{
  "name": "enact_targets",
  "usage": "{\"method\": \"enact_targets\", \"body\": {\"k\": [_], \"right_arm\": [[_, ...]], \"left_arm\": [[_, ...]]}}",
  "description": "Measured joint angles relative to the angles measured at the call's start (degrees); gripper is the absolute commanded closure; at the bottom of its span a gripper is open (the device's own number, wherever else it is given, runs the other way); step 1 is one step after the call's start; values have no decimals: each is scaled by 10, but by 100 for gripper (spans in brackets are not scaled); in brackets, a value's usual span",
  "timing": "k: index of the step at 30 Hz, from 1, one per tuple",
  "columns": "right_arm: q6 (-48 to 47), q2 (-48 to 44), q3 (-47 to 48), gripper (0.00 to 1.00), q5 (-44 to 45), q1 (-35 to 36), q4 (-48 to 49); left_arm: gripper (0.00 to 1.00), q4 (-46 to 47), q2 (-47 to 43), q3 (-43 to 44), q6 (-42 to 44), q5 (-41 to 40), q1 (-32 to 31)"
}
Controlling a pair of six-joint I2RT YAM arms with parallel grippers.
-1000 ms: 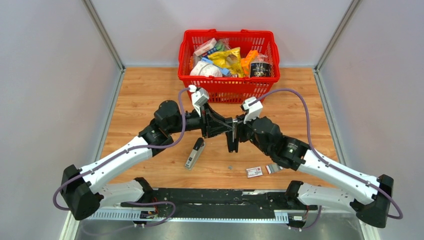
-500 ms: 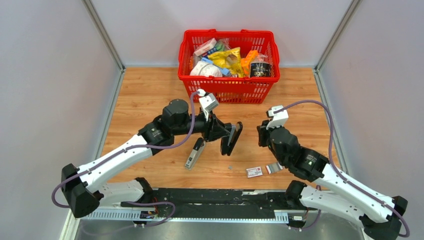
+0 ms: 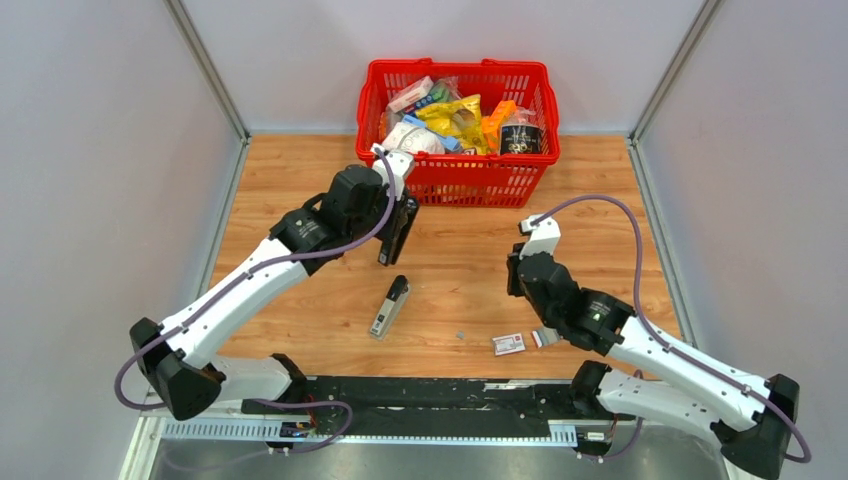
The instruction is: Unload the staples from the stapler
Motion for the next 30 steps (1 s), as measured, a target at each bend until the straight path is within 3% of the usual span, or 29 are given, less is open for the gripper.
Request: {"method": "enact_targets", "body": {"k": [7, 21, 25, 30], "right_arm": [[14, 64, -3, 100, -33, 0, 26], [40, 80, -40, 99, -83, 0, 70], [40, 92, -40, 96, -90, 0, 82], [40, 107, -40, 78, -97, 0, 88]], "left_arm": [[100, -26, 34, -69, -2, -61, 88], [100, -30, 172, -86, 0, -56, 178], [93, -19, 205, -91, 0, -54, 191], [76, -11, 229, -91, 0, -50, 197]]}}
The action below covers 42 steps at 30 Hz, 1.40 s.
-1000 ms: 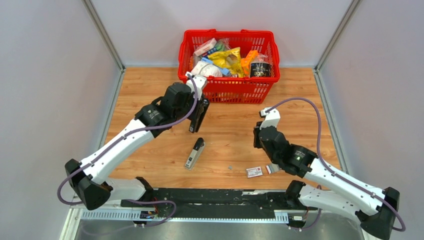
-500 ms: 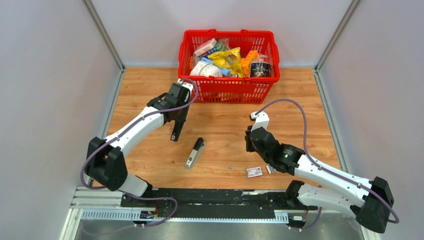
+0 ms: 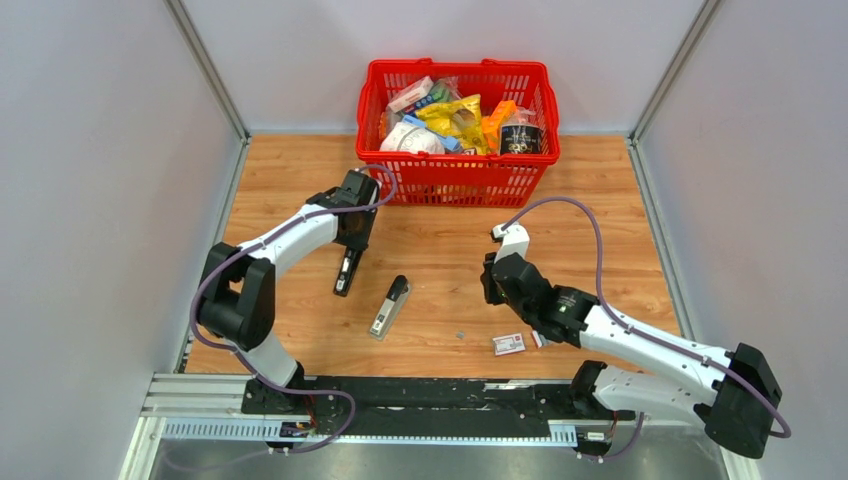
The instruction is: Unload the staples from the stapler
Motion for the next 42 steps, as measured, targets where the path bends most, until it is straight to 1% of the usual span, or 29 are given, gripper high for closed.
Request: {"method": "enact_targets", "body": {"k": [1, 3, 6, 7, 14, 17, 18, 19, 23, 26, 28, 29, 30, 35, 39, 42], "right_arm": [[0, 2, 0, 75, -2, 0, 0], [0, 3, 0, 70, -2, 0, 0], [0, 3, 0, 64, -3, 0, 0], [0, 3, 0, 63, -3, 0, 0], [0, 3, 0, 56, -6, 0, 0], [0, -1, 0, 54, -6, 0, 0], [0, -4, 0, 54, -6, 0, 0], [0, -7, 0, 53, -6, 0, 0], [0, -13, 0, 50, -6, 0, 0], [0, -13, 0, 47, -6, 0, -1], [0, -13, 0, 47, -5, 0, -1], [0, -13, 0, 47, -5, 0, -1], [0, -13, 0, 47, -5, 0, -2], [0, -14, 0, 46, -5, 0, -5], [1, -16, -1, 46, -5, 0, -5], [3, -16, -3, 46, -6, 0, -5]], "left_arm": [[70, 0, 2, 0, 0, 0, 0], [65, 1, 4, 0, 0, 0, 0], [59, 2, 4, 0, 0, 0, 0], [52, 2, 4, 0, 0, 0, 0], [47, 2, 3, 0, -3, 0, 1], [39, 2, -6, 0, -5, 3, 1], [37, 1, -13, 0, -6, 6, 1], [33, 1, -23, 0, -7, 10, 1], [32, 1, -77, 0, -11, 32, -1], [29, 2, -116, 0, -12, 46, -10], [20, 2, -133, 0, -12, 54, -23], [19, 2, -139, 0, -13, 58, -31], [15, 2, -143, -1, -15, 61, -41], [14, 10, -158, -39, -19, 76, -83], [13, 13, -158, -79, -23, 92, -97], [13, 16, -157, -88, -25, 97, -105]]}}
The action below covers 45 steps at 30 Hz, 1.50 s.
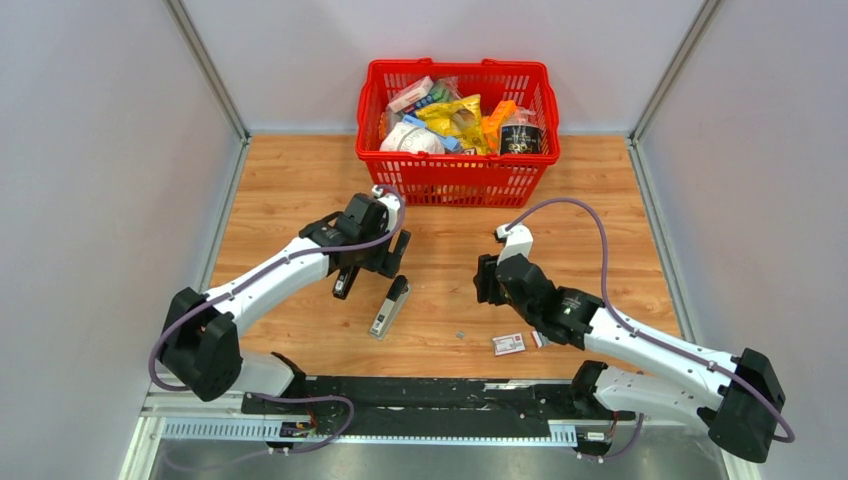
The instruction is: Unload the staples from the stapler
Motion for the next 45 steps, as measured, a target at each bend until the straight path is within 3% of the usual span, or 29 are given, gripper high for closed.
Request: {"method": "enact_targets", "body": {"k": [29, 38, 40, 45], "right_arm": [[3, 8, -7, 44, 0, 0, 0], [4, 8, -16, 44, 0, 0, 0], [4, 8, -21, 44, 0, 0, 0], [5, 8, -23, 44, 0, 0, 0]], "left_arm": [[18, 26, 98, -1, -6, 4, -73], [32, 31, 117, -10, -6, 2, -76], [38, 33, 117, -10, -6, 2, -76], [67, 37, 117, -12, -7, 5, -76]]}}
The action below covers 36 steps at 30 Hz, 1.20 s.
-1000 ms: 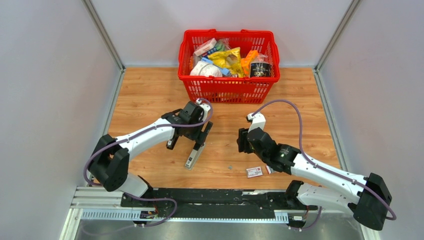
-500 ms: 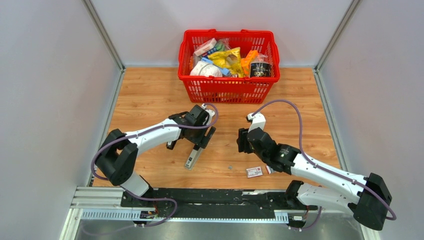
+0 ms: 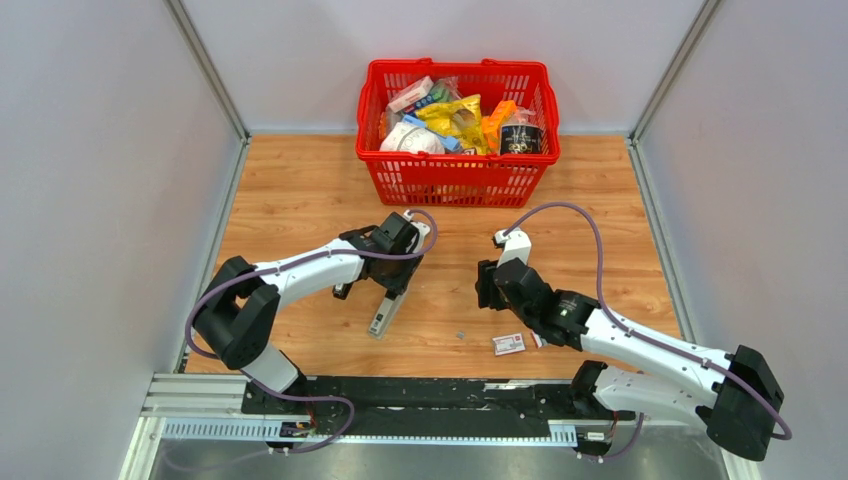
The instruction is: Unload the staples from the stapler
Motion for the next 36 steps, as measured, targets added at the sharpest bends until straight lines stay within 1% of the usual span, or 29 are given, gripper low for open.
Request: {"method": "enact_targets", "body": {"k": [1, 2, 3, 13, 16, 20, 25, 29, 32, 35, 36], "right_arm": [[1, 0, 0, 44, 0, 0, 0], [1, 0, 0, 44, 0, 0, 0], [1, 0, 0, 44, 0, 0, 0], [1, -20, -2, 44, 0, 0, -7], [-1, -35, -2, 44, -5, 0, -13], [-11, -61, 1, 45, -23, 0, -30], [-37, -93, 19, 61, -59, 0, -61], [-57, -125, 39, 65, -101, 0, -79], [-69, -133, 56, 72, -144, 0, -80], [-79, -133, 70, 72, -198, 0, -80], [-80, -133, 72, 69, -214, 0, -80]], "left_arm": [[74, 1, 0, 0, 0, 1, -1], [93, 3, 0, 0, -2, 3, -1], [100, 5, 0, -1, 1, 5, -2], [100, 28, -3, -6, 18, 44, -3], [100, 35, -20, -15, 19, 75, -3], [100, 42, -65, -25, 24, 131, -6], [100, 67, -105, -25, 26, 210, -7], [100, 89, -130, -25, 26, 272, -7], [100, 105, -149, -27, 25, 312, -7], [100, 124, -170, -35, 23, 354, -7], [100, 127, -175, -36, 22, 365, -7]]}}
